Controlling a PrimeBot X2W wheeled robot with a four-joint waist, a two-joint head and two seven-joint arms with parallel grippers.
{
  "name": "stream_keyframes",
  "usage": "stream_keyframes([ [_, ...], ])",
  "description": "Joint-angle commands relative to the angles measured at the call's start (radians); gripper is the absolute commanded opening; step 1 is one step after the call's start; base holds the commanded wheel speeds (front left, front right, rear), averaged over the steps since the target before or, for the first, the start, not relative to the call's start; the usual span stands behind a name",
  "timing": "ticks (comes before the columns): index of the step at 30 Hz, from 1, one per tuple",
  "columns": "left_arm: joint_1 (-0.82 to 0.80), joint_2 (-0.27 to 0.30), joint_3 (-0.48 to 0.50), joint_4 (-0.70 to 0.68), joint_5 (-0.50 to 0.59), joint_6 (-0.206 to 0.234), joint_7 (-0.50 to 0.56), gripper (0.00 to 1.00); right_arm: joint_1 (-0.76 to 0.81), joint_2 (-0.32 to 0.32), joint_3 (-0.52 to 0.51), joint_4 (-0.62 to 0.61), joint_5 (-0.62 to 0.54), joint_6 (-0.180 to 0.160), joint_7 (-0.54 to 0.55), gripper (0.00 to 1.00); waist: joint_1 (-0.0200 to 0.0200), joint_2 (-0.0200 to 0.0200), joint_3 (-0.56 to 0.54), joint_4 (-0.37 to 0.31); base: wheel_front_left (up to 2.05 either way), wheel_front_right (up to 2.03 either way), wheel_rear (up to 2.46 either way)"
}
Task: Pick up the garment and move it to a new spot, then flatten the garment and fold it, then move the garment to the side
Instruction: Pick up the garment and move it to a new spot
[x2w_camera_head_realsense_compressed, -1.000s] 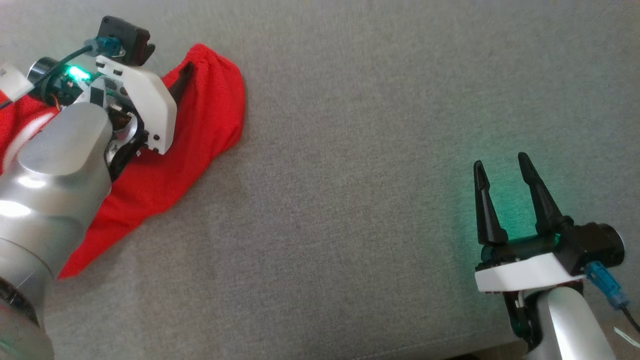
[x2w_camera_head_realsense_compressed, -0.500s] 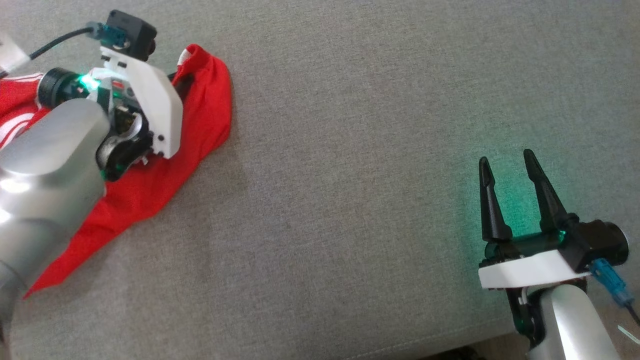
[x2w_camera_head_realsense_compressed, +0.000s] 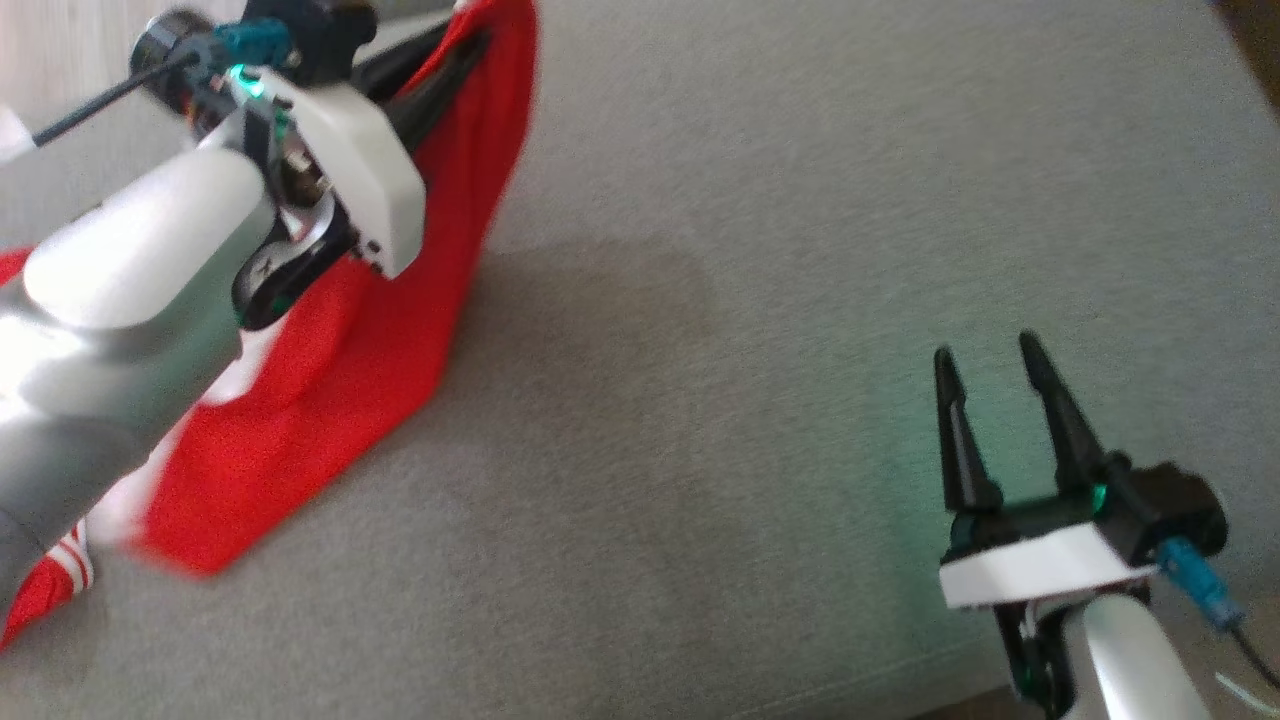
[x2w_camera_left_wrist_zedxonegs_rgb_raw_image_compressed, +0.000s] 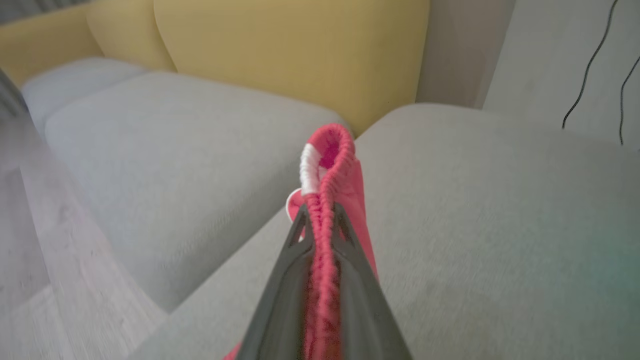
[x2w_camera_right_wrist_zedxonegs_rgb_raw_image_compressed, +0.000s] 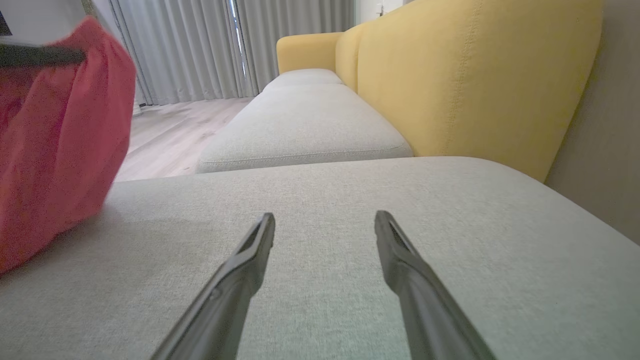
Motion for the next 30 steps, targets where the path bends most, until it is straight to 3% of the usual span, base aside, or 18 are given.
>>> stream_keyframes([
  [1, -0.075, 0.014, 0.042, -0.03, 0.013, 0.002, -0.033, 0.0, 0.023, -0.005, 0.026, -0.019, 0.007, 0.008, -0.006, 1.0, 0.0001, 0.0, -0.071, -0.053, 0.0, 0.0, 0.0],
  [7, -0.149, -0.02, 0.041, -0.051, 0.084, 0.002, -0.132, 0.0, 0.067, -0.005, 0.04, -0.008, 0.017, 0.008, -0.006, 1.0, 0.0001, 0.0, -0.169, -0.147, 0.0, 0.0, 0.0],
  [13, -0.148, -0.049, 0.041, -0.083, 0.161, 0.002, -0.176, 0.0, 0.087, -0.005, 0.037, -0.015, 0.016, 0.008, -0.006, 1.0, 0.0001, 0.0, -0.181, -0.177, 0.0, 0.0, 0.0],
  [19, 0.059, -0.025, 0.041, -0.179, 0.418, 0.002, -0.233, 0.0, 0.092, -0.005, 0.023, -0.026, 0.021, 0.008, -0.006, 1.0, 0.0001, 0.0, -0.14, -0.148, 0.0, 0.0, 0.0],
  [22, 0.191, -0.029, 0.041, -0.159, 0.516, 0.002, -0.301, 0.0, 0.098, -0.005, 0.009, -0.029, 0.018, 0.008, -0.006, 1.0, 0.0001, 0.0, -0.124, -0.11, 0.0, 0.0, 0.0],
  [26, 0.334, -0.08, 0.049, -0.14, 0.629, 0.065, -0.323, 0.0, 0.1, -0.005, -0.001, -0.034, 0.007, 0.008, -0.006, 1.0, 0.0001, 0.0, -0.111, -0.047, 0.0, 0.0, 0.0],
  [27, 0.379, -0.092, 0.062, -0.15, 0.641, 0.081, -0.323, 0.1, 0.1, -0.005, -0.001, -0.035, 0.002, 0.008, -0.006, 1.0, 0.0001, 0.0, -0.113, -0.032, 0.0, 0.0, 0.0],
  [29, 0.454, -0.109, 0.08, -0.168, 0.681, 0.107, -0.323, 1.0, 0.103, -0.005, -0.006, -0.035, -0.005, 0.008, -0.006, 1.0, 0.0001, 0.0, -0.122, 0.001, 0.0, 0.0, 0.0],
  [30, 0.492, -0.117, 0.098, -0.176, 0.689, 0.123, -0.323, 1.0, 0.105, -0.005, -0.008, -0.035, -0.009, 0.008, -0.006, 1.0, 0.0001, 0.0, -0.128, 0.016, 0.0, 0.0, 0.0],
])
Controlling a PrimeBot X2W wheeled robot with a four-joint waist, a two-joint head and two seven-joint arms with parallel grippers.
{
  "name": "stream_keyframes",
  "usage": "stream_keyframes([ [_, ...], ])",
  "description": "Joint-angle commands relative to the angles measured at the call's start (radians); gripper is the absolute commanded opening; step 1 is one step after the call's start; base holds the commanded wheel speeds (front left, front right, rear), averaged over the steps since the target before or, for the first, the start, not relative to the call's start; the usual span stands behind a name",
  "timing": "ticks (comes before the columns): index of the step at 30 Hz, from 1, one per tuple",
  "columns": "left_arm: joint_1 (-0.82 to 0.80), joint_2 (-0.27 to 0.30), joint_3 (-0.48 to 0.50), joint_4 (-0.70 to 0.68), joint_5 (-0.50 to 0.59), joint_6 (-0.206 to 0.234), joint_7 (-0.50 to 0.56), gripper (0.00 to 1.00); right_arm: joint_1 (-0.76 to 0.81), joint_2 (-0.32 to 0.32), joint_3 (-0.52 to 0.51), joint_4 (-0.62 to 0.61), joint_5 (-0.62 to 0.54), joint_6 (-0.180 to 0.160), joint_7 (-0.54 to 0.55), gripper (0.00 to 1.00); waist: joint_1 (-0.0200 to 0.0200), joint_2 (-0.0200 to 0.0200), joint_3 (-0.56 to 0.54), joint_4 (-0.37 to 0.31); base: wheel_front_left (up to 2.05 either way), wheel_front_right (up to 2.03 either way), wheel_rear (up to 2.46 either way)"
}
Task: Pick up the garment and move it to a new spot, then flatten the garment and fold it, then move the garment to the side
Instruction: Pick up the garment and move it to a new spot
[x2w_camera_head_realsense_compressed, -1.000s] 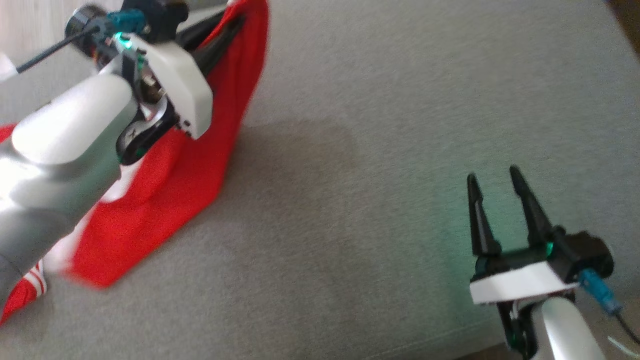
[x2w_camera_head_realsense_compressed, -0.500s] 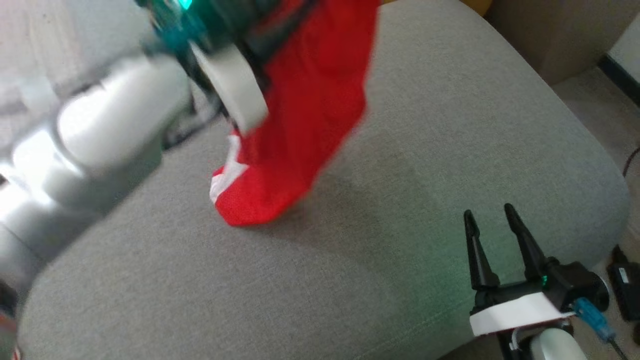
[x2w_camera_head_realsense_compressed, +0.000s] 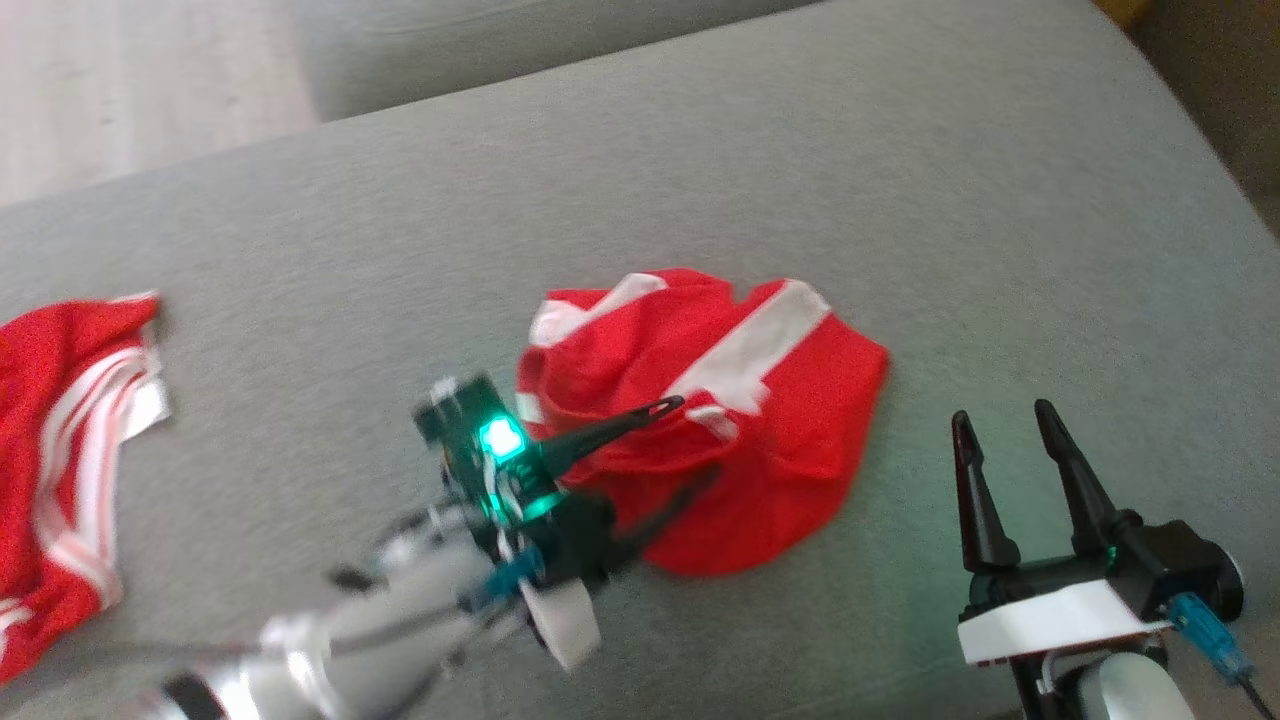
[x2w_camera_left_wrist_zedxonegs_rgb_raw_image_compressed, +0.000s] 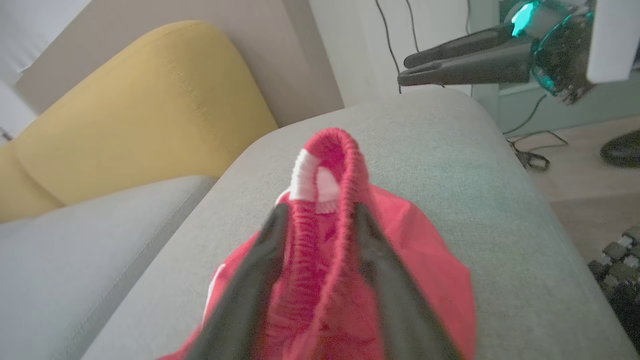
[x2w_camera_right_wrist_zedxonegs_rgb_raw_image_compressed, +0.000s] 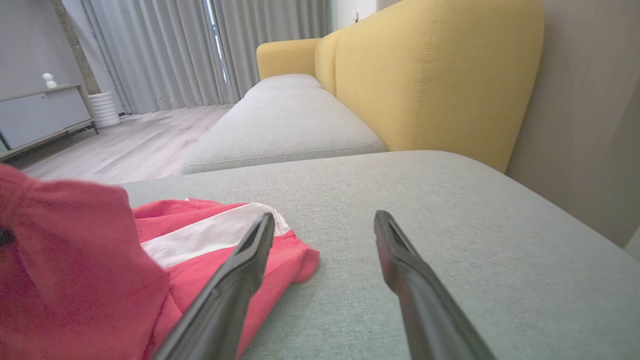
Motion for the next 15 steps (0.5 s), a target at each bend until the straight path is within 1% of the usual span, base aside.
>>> stream_keyframes([
  [1, 0.031, 0.004, 0.081, -0.036, 0.012, 0.032, -0.005, 1.0, -0.004, -0.005, 0.018, -0.033, -0.012, 0.008, -0.006, 1.0, -0.0001, 0.0, -0.018, 0.059, 0.0, 0.0, 0.0],
  [4, 0.14, -0.011, 0.159, -0.07, 0.019, 0.079, -0.005, 1.0, 0.009, -0.005, 0.011, -0.03, -0.021, 0.008, -0.006, 1.0, -0.0001, 0.0, -0.051, 0.109, 0.0, 0.0, 0.0],
  [8, 0.298, -0.023, 0.292, -0.136, 0.01, 0.152, -0.005, 1.0, 0.037, -0.005, 0.004, -0.022, -0.024, 0.008, -0.006, 1.0, -0.0001, 0.0, -0.115, 0.176, 0.0, 0.0, 0.0],
  [12, 0.464, -0.039, 0.457, -0.197, -0.023, 0.223, -0.005, 1.0, 0.065, -0.005, -0.003, -0.017, -0.019, 0.008, -0.006, 1.0, -0.0001, 0.0, -0.164, 0.236, 0.0, 0.0, 0.0],
  [15, 0.583, -0.073, 0.608, -0.249, -0.05, 0.275, -0.005, 1.0, 0.072, -0.005, -0.01, -0.012, -0.014, 0.008, -0.006, 1.0, -0.0001, 0.0, -0.192, 0.265, 0.0, 0.0, 0.0],
])
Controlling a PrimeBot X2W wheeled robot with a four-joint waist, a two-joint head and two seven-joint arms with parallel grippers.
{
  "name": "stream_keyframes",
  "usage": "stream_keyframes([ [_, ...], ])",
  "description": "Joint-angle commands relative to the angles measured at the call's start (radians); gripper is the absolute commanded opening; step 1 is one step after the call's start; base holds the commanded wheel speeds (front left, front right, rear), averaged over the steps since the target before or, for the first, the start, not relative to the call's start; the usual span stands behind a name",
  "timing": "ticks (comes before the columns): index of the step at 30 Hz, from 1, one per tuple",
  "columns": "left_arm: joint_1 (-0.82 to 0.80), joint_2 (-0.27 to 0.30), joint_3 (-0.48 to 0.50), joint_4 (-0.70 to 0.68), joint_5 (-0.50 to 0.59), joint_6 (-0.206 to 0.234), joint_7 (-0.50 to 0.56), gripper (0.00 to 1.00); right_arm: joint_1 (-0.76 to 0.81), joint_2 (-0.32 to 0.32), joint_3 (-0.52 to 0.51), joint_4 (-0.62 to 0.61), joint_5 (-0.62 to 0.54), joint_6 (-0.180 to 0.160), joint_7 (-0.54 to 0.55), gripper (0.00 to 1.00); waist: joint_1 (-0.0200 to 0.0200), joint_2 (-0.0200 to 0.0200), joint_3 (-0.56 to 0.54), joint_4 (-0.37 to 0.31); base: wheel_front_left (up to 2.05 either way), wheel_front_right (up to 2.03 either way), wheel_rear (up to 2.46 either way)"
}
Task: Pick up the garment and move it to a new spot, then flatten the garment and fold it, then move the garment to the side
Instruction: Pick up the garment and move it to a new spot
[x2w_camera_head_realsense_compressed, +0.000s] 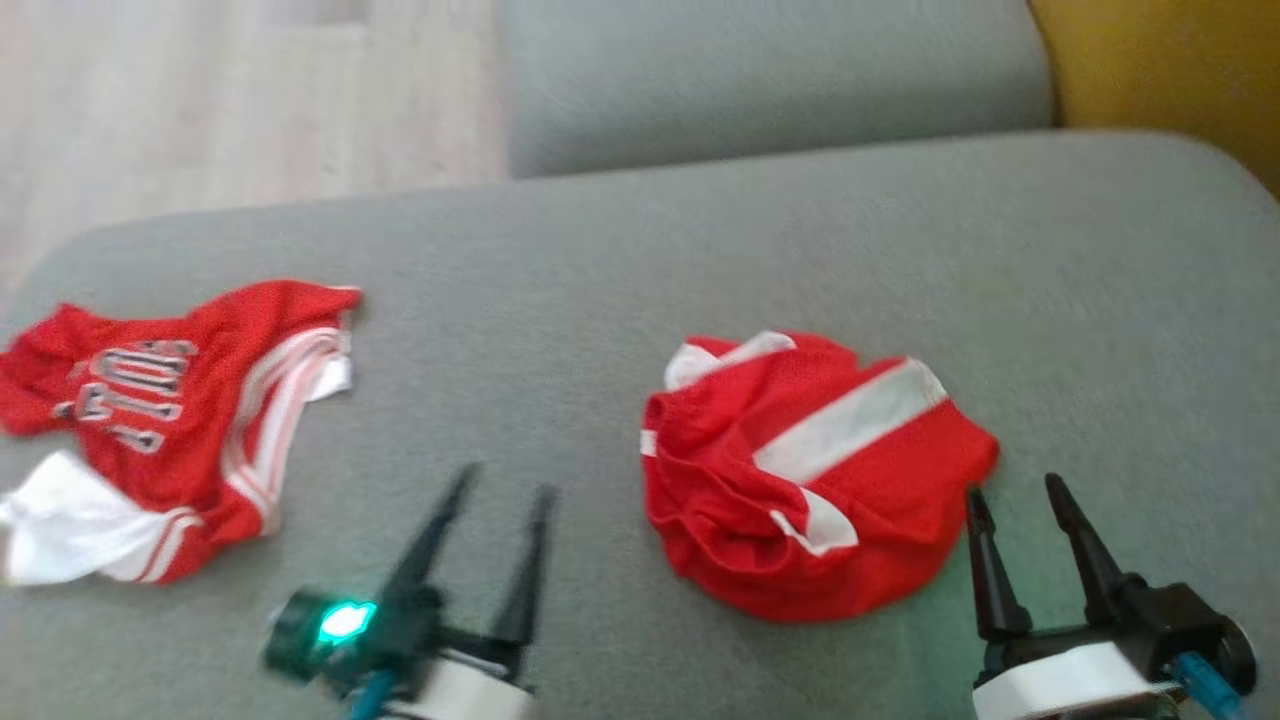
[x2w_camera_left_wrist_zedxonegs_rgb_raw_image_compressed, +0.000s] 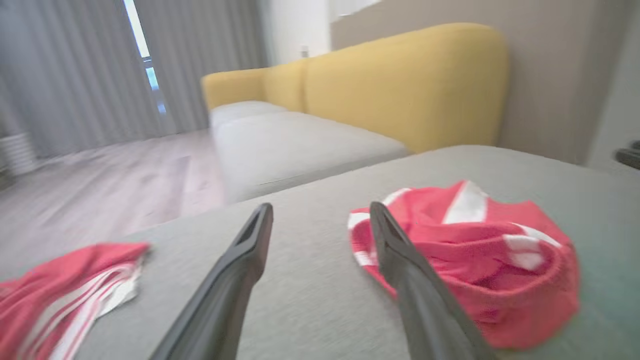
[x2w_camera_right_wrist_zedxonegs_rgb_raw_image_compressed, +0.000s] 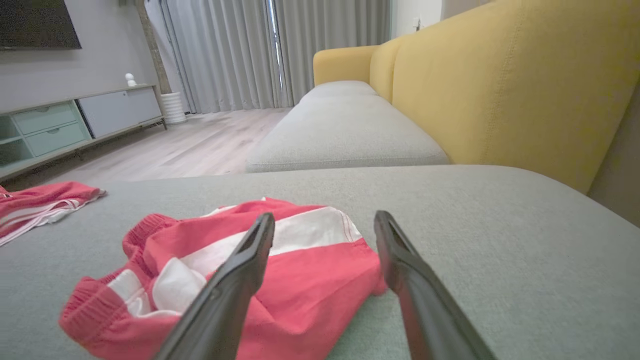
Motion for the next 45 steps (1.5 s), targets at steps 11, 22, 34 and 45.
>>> stream_keyframes([
  [11, 0.282, -0.154, 0.436, -0.126, 0.03, 0.003, -0.005, 1.0, 0.06, -0.006, -0.026, -0.016, 0.033, 0.008, -0.006, 1.0, 0.0001, 0.0, -0.148, 0.088, 0.0, 0.0, 0.0],
  [22, 0.397, -0.233, 0.484, -0.086, 0.159, -0.09, -0.005, 1.0, 0.124, -0.006, 0.01, -0.014, 0.014, 0.008, -0.006, 1.0, 0.0001, 0.0, -0.173, 0.061, 0.0, 0.0, 0.0],
  [34, 0.412, -0.262, 0.518, -0.069, 0.204, -0.131, -0.005, 1.0, 0.129, -0.006, 0.008, -0.016, 0.013, 0.008, -0.006, 1.0, 0.0001, 0.0, -0.176, 0.056, 0.0, 0.0, 0.0],
  [45, 0.418, -0.268, 0.529, -0.057, 0.215, -0.148, -0.005, 1.0, 0.127, -0.006, 0.017, -0.015, 0.014, 0.008, -0.006, 1.0, 0.0001, 0.0, -0.179, 0.058, 0.0, 0.0, 0.0],
])
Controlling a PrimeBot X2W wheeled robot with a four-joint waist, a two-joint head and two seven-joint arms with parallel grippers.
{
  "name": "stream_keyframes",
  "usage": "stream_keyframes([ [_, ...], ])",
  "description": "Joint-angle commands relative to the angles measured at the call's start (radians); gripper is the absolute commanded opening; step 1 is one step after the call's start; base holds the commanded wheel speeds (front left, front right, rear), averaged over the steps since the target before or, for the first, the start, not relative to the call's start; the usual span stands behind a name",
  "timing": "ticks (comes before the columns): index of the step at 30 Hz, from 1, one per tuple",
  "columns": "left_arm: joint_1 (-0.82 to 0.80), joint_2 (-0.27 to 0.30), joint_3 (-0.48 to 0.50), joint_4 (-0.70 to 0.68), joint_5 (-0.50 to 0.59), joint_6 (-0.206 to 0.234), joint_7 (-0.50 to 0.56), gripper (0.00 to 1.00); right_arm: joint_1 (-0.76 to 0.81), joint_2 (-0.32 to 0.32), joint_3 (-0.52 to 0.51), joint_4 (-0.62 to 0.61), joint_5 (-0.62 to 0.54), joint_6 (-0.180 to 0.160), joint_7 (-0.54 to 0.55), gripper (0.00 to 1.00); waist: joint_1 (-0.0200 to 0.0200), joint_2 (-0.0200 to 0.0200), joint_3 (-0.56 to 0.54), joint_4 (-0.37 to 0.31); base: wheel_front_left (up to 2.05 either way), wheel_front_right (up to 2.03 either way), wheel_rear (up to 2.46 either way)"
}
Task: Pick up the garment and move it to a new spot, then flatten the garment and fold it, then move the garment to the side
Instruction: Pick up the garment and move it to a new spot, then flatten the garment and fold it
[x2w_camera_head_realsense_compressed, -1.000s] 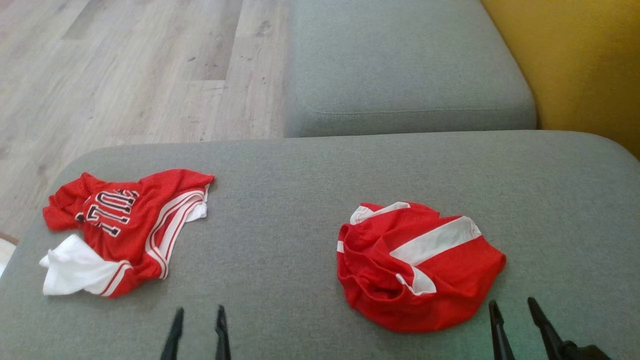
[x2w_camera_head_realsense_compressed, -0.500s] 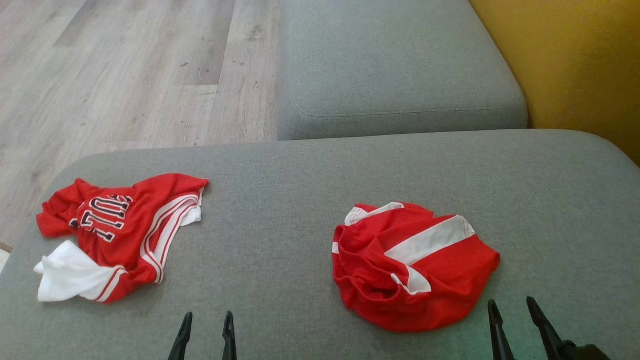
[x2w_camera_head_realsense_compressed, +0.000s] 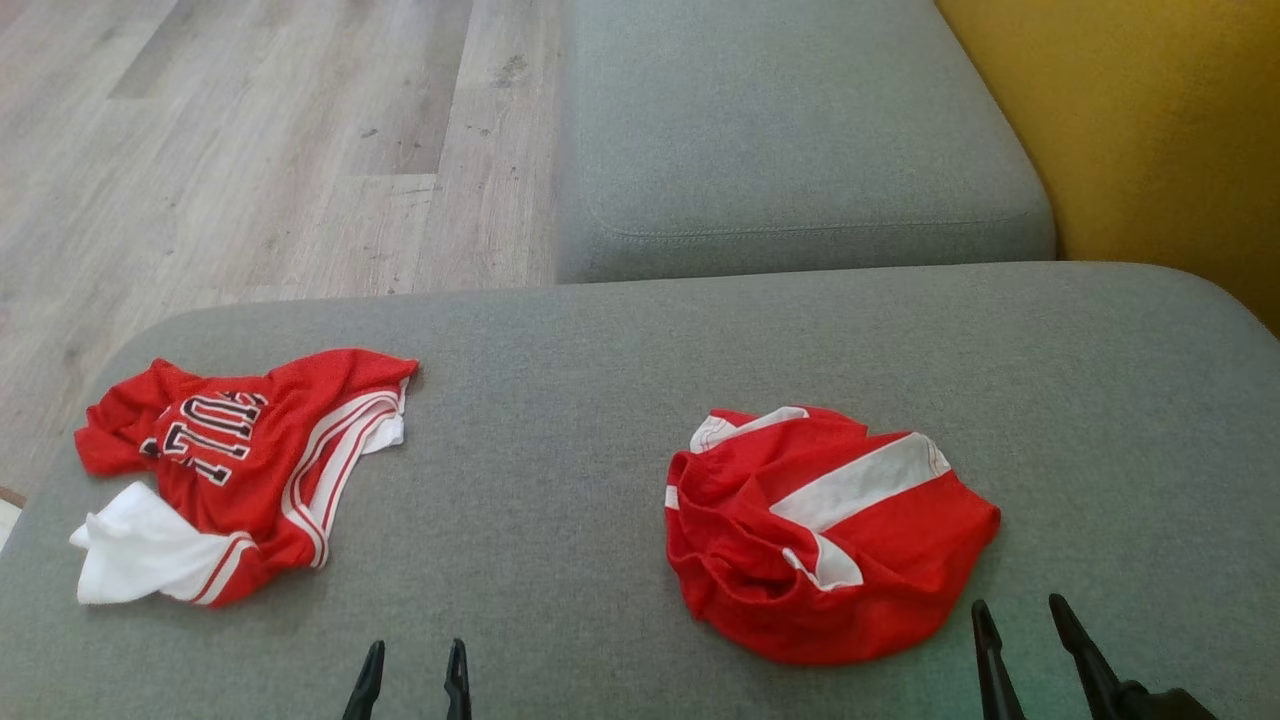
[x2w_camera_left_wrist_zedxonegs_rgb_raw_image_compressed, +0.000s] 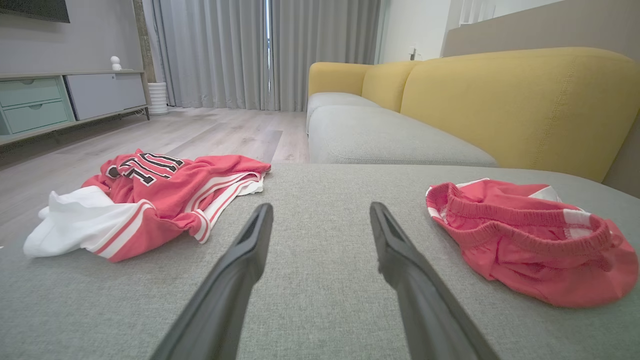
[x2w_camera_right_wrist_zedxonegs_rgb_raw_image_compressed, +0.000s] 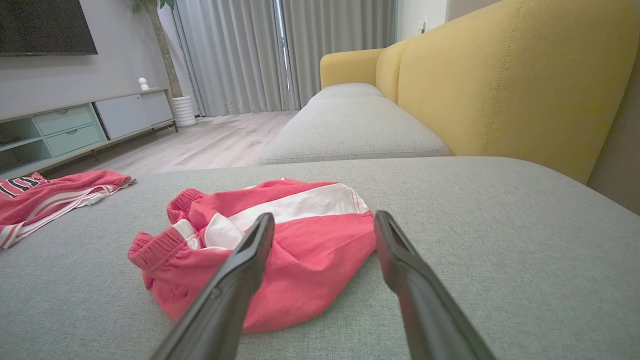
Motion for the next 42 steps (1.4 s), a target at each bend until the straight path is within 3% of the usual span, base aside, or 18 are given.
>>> stream_keyframes([
  [1, -0.034, -0.015, 0.037, -0.024, 0.012, -0.006, -0.005, 1.0, -0.038, -0.01, 0.025, -0.032, -0.004, 0.008, -0.006, 1.0, 0.0, -0.0001, 0.0, 0.001, 0.0, 0.0, 0.0],
  [12, -0.046, -0.016, 0.025, -0.03, 0.008, -0.009, -0.005, 1.0, -0.044, -0.01, 0.029, -0.04, -0.013, 0.008, -0.006, 1.0, 0.0, -0.0001, 0.01, -0.005, 0.0, 0.0, 0.0],
  [15, -0.077, -0.016, -0.007, -0.031, -0.041, -0.02, -0.005, 1.0, -0.048, -0.01, 0.021, -0.05, -0.027, 0.008, -0.006, 1.0, 0.0, -0.0001, 0.025, -0.013, 0.0, 0.0, 0.0],
  [21, -0.225, -0.016, -0.186, 0.011, -0.119, -0.069, 0.007, 1.0, -0.059, -0.01, 0.03, -0.08, -0.064, 0.008, -0.006, 1.0, 0.0, -0.0001, 0.074, -0.045, 0.0, 0.0, 0.0],
  [28, -0.43, -0.016, -0.42, 0.019, -0.297, -0.105, 0.16, 1.0, -0.083, -0.01, 0.04, -0.092, -0.081, 0.008, -0.006, 1.0, 0.0, -0.0001, 0.136, -0.103, 0.0, 0.0, 0.0],
  [34, -0.563, -0.016, -0.519, 0.076, -0.429, -0.071, 0.334, 1.0, -0.102, -0.01, 0.037, -0.1, -0.078, 0.008, -0.006, 1.0, 0.0, -0.0001, 0.173, -0.16, 0.0, 0.0, 0.0],
  [42, -0.646, -0.016, -0.539, 0.165, -0.551, -0.014, 0.448, 1.0, -0.125, -0.01, 0.031, -0.111, -0.078, 0.008, -0.006, 1.0, 0.0, -0.0001, 0.207, -0.203, 0.0, 0.0, 0.0],
])
